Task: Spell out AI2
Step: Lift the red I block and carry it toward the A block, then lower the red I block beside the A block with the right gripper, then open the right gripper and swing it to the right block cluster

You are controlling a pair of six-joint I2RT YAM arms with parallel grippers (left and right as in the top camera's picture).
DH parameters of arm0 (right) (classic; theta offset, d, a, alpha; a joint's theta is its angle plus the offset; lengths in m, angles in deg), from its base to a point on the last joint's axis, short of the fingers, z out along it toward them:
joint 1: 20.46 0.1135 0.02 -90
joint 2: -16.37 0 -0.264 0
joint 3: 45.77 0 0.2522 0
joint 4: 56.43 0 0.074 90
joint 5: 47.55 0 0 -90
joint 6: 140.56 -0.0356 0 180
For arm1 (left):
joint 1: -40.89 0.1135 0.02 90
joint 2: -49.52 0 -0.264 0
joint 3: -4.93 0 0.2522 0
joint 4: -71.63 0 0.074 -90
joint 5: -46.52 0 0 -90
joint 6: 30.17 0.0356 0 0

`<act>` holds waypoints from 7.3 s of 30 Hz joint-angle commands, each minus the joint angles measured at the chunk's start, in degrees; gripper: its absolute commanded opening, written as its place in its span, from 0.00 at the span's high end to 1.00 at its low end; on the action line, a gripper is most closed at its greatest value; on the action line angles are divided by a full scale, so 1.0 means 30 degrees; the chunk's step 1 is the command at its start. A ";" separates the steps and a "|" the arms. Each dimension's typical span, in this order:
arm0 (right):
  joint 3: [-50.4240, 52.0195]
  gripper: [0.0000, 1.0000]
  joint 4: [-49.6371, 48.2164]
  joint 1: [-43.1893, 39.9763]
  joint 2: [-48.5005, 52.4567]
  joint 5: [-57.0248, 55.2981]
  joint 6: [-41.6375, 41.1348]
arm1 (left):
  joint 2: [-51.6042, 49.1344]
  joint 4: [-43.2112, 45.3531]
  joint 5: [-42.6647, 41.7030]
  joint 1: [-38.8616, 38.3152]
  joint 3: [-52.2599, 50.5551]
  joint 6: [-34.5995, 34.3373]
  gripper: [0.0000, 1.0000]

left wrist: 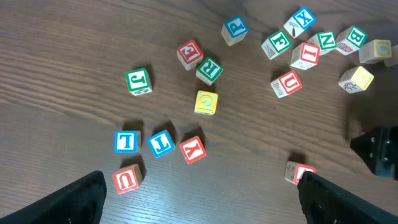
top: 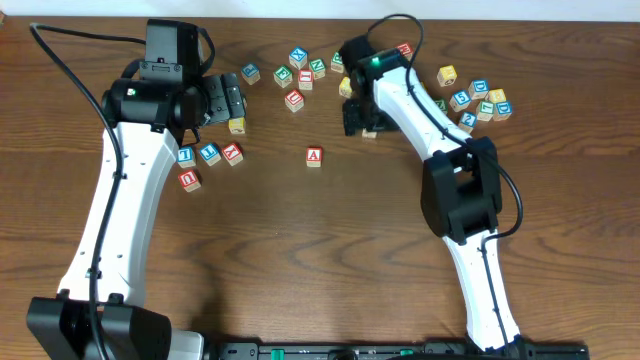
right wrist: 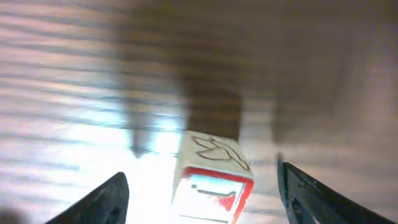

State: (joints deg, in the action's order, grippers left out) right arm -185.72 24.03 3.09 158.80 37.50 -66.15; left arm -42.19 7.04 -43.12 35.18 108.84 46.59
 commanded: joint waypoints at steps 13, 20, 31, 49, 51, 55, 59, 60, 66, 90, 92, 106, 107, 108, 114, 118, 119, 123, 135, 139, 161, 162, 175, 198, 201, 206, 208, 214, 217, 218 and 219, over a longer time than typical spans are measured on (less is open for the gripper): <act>-0.0226 0.40 0.0262 -0.0539 -0.0874 0.2280 1.3121 | 0.0255 -0.0051 0.0233 0.0044 0.0175 0.0175 0.02; 0.0138 0.35 -0.0066 -0.1005 -0.0867 0.2761 1.3362 | 0.0255 -0.0051 0.0233 0.0044 0.0175 0.0175 0.02; 0.0146 0.33 -0.0423 -0.1246 -0.0867 0.3308 1.3879 | 0.0255 -0.0051 0.0233 0.0044 0.0175 0.0175 0.02; 0.1064 0.50 -0.0627 -0.1246 -0.0867 0.3198 1.4426 | 0.0255 -0.0051 0.0233 0.0044 0.0175 0.0175 0.02; 0.1064 0.51 -0.0896 -0.1246 -0.0867 0.3206 1.3595 | 0.0255 -0.0051 0.0233 0.0044 0.0175 0.0175 0.02; 0.1064 0.57 -0.1115 -0.1246 -0.0867 0.3206 1.2021 | 0.0255 -0.0051 0.0233 0.0044 0.0175 0.0175 0.02; 0.1064 0.62 -0.1151 -0.1246 -0.0867 0.3206 1.0775 | 0.0255 -0.0051 0.0233 0.0044 0.0175 0.0175 0.02; 0.1064 0.64 -0.1122 -0.1246 -0.0867 0.3206 1.0513 | 0.0255 -0.0051 0.0233 0.0044 0.0175 0.0175 0.03; 0.1064 0.66 -0.0903 -0.1246 -0.0867 0.3198 0.9420 | 0.0255 -0.0051 0.0233 0.0044 0.0175 0.0175 0.02; 0.1064 0.63 -0.1851 -0.0029 -0.0867 -0.0386 -0.2215 | 0.0255 -0.0051 0.0233 0.0044 0.0175 0.0175 0.03; 0.1064 0.63 -0.1916 0.0240 -0.0867 -0.0831 -0.2528 | 0.0255 -0.0051 0.0233 0.0044 0.0175 0.0175 0.02; 0.1064 0.74 -0.1953 0.0721 -0.0867 -0.1304 -0.2579 | 0.0255 -0.0051 0.0233 0.0044 0.0175 0.0175 0.02; 0.1064 0.76 -0.1931 0.0721 -0.0874 -0.1304 -0.2572 | 0.0255 -0.0051 0.0233 0.0044 0.0175 0.0175 0.03; 0.1064 0.77 -0.1872 0.0721 -0.0889 -0.1304 -0.2572 | 0.0255 -0.0051 0.0233 0.0044 0.0175 0.0175 0.02; 0.1056 0.81 -0.1355 0.0721 -0.1231 -0.0962 -0.2572 | 0.0255 -0.0051 0.0226 0.0044 0.0175 0.0175 0.02; 0.1056 0.81 -0.0750 0.0743 -0.1887 0.0007 -0.2565 | 0.0255 -0.0051 0.0233 0.0044 0.0175 0.0175 0.02; 0.1056 0.82 -0.0546 0.0758 -0.2098 0.0364 -0.2572 | 0.0255 -0.0051 0.0233 0.0044 0.0175 0.0175 0.02; 0.1056 0.85 0.0525 0.1027 -0.2390 0.1727 -0.2572 | 0.0255 -0.0051 0.0233 0.0044 0.0175 0.0175 0.02; 0.1107 0.78 0.2324 0.2958 -0.2324 0.1851 -0.2907 | 0.0255 -0.0051 0.0233 0.0044 0.0175 0.0175 0.02; 0.1122 0.78 0.2317 0.3373 -0.2310 0.0568 -0.4386 | 0.0255 -0.0051 0.0233 0.0044 0.0175 0.0175 0.02; 0.2725 0.80 0.0962 0.4408 -0.2237 -0.0648 -0.6528 | 0.0255 -0.0051 0.0233 0.0044 0.0175 0.0175 0.02; 0.2812 0.80 0.0896 0.4444 -0.2237 -0.0663 -0.6521 | 0.0255 -0.0051 0.0233 0.0044 0.0175 0.0175 0.02; 0.3774 0.75 -0.0423 0.4546 -0.2237 -0.0678 -0.6586 | 0.0255 -0.0051 0.0233 0.0044 0.0175 0.0168 0.02; 0.3774 0.64 -0.0597 0.4539 -0.2237 -0.0801 -0.6572 | 0.0255 -0.0051 0.0233 0.0044 0.0175 0.0175 0.02; 0.3650 0.64 -0.0568 0.4524 -0.2266 -0.0721 -0.6528 | 0.0255 -0.0051 0.0233 0.0044 0.0175 0.0175 0.02; 0.3002 0.64 -0.0299 0.4357 -0.2681 -0.0670 -0.6317 | 0.0255 -0.0051 0.0233 0.0044 0.0175 0.0175 0.02; 0.2776 0.60 -0.0364 0.4197 -0.3133 -0.0692 -0.6258 | 0.0255 -0.0051 0.0233 0.0044 0.0175 0.0168 0.03; 0.2630 0.51 -0.1144 0.3206 -0.5122 -0.1020 -0.5632 | 0.0255 -0.0051 0.0233 0.0044 0.0175 0.0175 0.02; 0.2630 0.48 -0.1166 0.2572 -0.6011 -0.1719 -0.5625 | 0.0255 -0.0051 0.0233 0.0044 0.0175 0.0175 0.02; 0.2630 0.47 -0.1166 0.2310 -0.6273 -0.1909 -0.5508 | 0.0255 -0.0051 0.0233 0.0044 0.0175 0.0175 0.02; 0.2630 0.46 -0.1173 0.1989 -0.6513 -0.2004 -0.5217 | 0.0255 -0.0051 0.0233 0.0044 0.0175 0.0175 0.02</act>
State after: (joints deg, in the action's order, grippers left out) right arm -176.36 20.56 11.33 142.21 34.65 -83.51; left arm -42.19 7.04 -43.12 35.18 108.84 46.59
